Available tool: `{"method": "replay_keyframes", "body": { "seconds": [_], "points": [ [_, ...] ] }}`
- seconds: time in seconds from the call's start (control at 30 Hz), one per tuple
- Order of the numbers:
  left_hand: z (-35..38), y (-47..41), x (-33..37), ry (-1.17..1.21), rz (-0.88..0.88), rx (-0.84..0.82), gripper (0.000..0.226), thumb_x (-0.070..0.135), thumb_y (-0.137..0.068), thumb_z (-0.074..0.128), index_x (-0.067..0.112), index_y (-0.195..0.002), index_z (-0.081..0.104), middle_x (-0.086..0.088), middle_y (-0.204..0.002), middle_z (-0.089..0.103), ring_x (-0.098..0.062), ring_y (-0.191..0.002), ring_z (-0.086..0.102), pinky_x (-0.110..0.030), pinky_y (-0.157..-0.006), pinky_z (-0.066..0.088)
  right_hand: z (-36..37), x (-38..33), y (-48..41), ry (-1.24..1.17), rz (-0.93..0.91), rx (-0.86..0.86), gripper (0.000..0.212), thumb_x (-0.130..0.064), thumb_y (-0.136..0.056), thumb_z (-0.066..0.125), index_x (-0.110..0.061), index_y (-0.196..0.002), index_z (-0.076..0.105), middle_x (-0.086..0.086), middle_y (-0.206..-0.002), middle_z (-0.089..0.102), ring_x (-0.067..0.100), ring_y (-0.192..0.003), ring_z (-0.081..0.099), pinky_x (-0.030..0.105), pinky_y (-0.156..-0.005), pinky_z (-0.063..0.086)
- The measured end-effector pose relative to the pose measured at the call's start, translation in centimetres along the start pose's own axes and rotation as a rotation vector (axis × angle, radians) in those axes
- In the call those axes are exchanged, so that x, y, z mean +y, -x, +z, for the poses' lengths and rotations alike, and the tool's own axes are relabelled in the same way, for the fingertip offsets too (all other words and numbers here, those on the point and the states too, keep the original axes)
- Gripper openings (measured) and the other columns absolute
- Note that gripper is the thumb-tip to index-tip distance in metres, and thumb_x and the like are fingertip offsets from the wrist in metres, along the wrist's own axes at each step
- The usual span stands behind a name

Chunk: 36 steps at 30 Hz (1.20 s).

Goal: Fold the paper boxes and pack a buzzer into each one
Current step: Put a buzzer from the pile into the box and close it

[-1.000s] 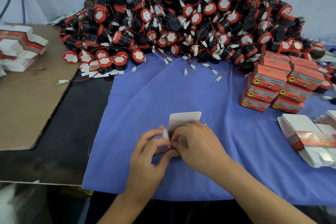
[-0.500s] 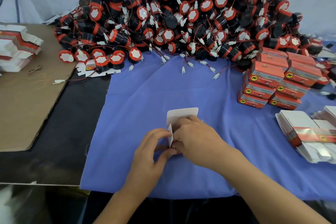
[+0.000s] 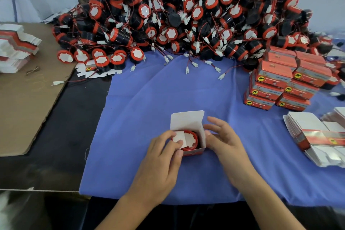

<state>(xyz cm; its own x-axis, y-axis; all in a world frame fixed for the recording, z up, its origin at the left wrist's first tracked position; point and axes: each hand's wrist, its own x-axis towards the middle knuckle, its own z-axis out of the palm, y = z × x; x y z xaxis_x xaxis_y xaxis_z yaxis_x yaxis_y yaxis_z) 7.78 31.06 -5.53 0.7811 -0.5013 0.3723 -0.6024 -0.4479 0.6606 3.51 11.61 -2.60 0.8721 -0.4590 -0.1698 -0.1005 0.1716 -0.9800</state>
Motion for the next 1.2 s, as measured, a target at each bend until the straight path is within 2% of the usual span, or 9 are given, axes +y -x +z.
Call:
{"method": "replay_keyframes", "body": {
  "seconds": [0.1, 0.27, 0.33, 0.43, 0.53, 0.6, 0.73, 0.97, 1.2],
  "points": [
    [-0.2, -0.3, 0.1, 0.044, -0.020, 0.016, 0.041, 0.039, -0.107, 0.041, 0.014, -0.121, 0.070, 0.016, -0.139, 0.045, -0.003, -0.129, 0.046, -0.010, -0.107, 0.035, 0.4, 0.4, -0.4, 0.089, -0.029, -0.092, 0.039, -0.006, -0.095, 0.070, -0.027, -0.128, 0.065, -0.002, -0.120, 0.073, 0.015, -0.103, 0.072, 0.030, -0.085, 0.059],
    [0.1, -0.9, 0.4, 0.217, -0.143, 0.096, 0.017, 0.018, -0.098, 0.068, 0.023, -0.114, 0.068, 0.020, -0.126, 0.054, -0.011, -0.116, 0.061, -0.028, -0.095, 0.054, 0.4, 0.5, -0.8, 0.284, -0.185, -0.135, 0.037, -0.003, -0.096, 0.068, -0.036, -0.112, 0.070, -0.008, -0.105, 0.074, 0.016, -0.089, 0.067, 0.026, -0.076, 0.057],
    [0.2, -1.0, 0.7, 0.343, -0.231, 0.144, 0.049, 0.009, -0.092, 0.075, 0.035, -0.128, 0.055, 0.021, -0.122, 0.056, -0.009, -0.116, 0.063, -0.027, -0.091, 0.056, 0.0, 0.8, -0.5, 0.317, -0.195, -0.135, 0.029, -0.010, -0.098, 0.068, -0.037, -0.107, 0.072, -0.007, -0.103, 0.073, 0.016, -0.089, 0.070, 0.030, -0.077, 0.059],
    [-0.2, -1.2, 0.6, 0.392, -0.203, 0.127, 0.072, 0.002, -0.090, 0.076, 0.040, -0.144, 0.046, 0.017, -0.125, 0.054, -0.011, -0.121, 0.060, -0.020, -0.088, 0.057, -1.4, 1.4, 0.1, 0.365, -0.242, -0.224, 0.028, -0.021, -0.097, 0.071, -0.035, -0.121, 0.070, -0.013, -0.131, 0.065, 0.011, -0.111, 0.069, 0.028, -0.091, 0.058],
    [-0.7, -0.7, -0.3, 0.247, -0.121, 0.035, 0.051, 0.008, -0.086, 0.079, 0.032, -0.129, 0.067, 0.008, -0.136, 0.042, -0.013, -0.127, 0.055, -0.028, -0.095, 0.057, -2.6, 1.4, 0.7, 0.425, -0.267, -0.359, 0.044, -0.040, -0.090, 0.075, -0.036, -0.133, 0.064, -0.018, -0.150, 0.050, 0.006, -0.131, 0.058, 0.022, -0.103, 0.050],
    [-1.2, -0.3, -1.0, 0.218, -0.089, -0.065, 0.046, 0.027, -0.084, 0.078, 0.030, -0.128, 0.070, 0.010, -0.145, 0.040, -0.014, -0.132, 0.053, -0.031, -0.101, 0.054, -2.8, 1.6, 0.7, 0.478, -0.296, -0.370, 0.045, -0.041, -0.092, 0.075, -0.035, -0.135, 0.063, -0.020, -0.155, 0.046, 0.004, -0.136, 0.053, 0.024, -0.106, 0.049],
    [-2.0, -0.6, -1.5, 0.112, -0.045, -0.125, 0.043, 0.056, -0.088, 0.064, 0.037, -0.126, 0.070, 0.027, -0.155, 0.037, -0.003, -0.147, 0.034, -0.013, -0.116, 0.030, -2.9, 2.0, 0.5, 0.612, -0.396, -0.328, 0.044, -0.034, -0.097, 0.070, -0.029, -0.139, 0.061, -0.023, -0.156, 0.045, -0.001, -0.141, 0.045, 0.026, -0.111, 0.045],
    [-2.9, -2.2, -1.5, 0.035, -0.001, -0.241, 0.045, 0.055, -0.099, 0.057, 0.054, -0.144, 0.048, 0.035, -0.146, 0.046, 0.008, -0.140, 0.039, -0.008, -0.113, 0.028, -2.9, 2.0, 0.3, 0.877, -0.566, -0.317, 0.041, -0.040, -0.103, 0.057, -0.040, -0.144, 0.055, -0.016, -0.155, 0.043, 0.006, -0.143, 0.043, 0.020, -0.114, 0.036],
    [-3.1, -2.4, -1.1, 0.047, 0.015, -0.230, 0.037, 0.043, -0.105, 0.054, 0.041, -0.141, 0.060, 0.026, -0.149, 0.049, 0.012, -0.140, 0.038, -0.006, -0.113, 0.026, -2.5, 1.7, 0.5, 0.862, -0.546, -0.291, 0.039, -0.049, -0.102, 0.051, -0.048, -0.141, 0.053, -0.021, -0.148, 0.045, 0.009, -0.143, 0.042, 0.019, -0.114, 0.035]
  ]
}}
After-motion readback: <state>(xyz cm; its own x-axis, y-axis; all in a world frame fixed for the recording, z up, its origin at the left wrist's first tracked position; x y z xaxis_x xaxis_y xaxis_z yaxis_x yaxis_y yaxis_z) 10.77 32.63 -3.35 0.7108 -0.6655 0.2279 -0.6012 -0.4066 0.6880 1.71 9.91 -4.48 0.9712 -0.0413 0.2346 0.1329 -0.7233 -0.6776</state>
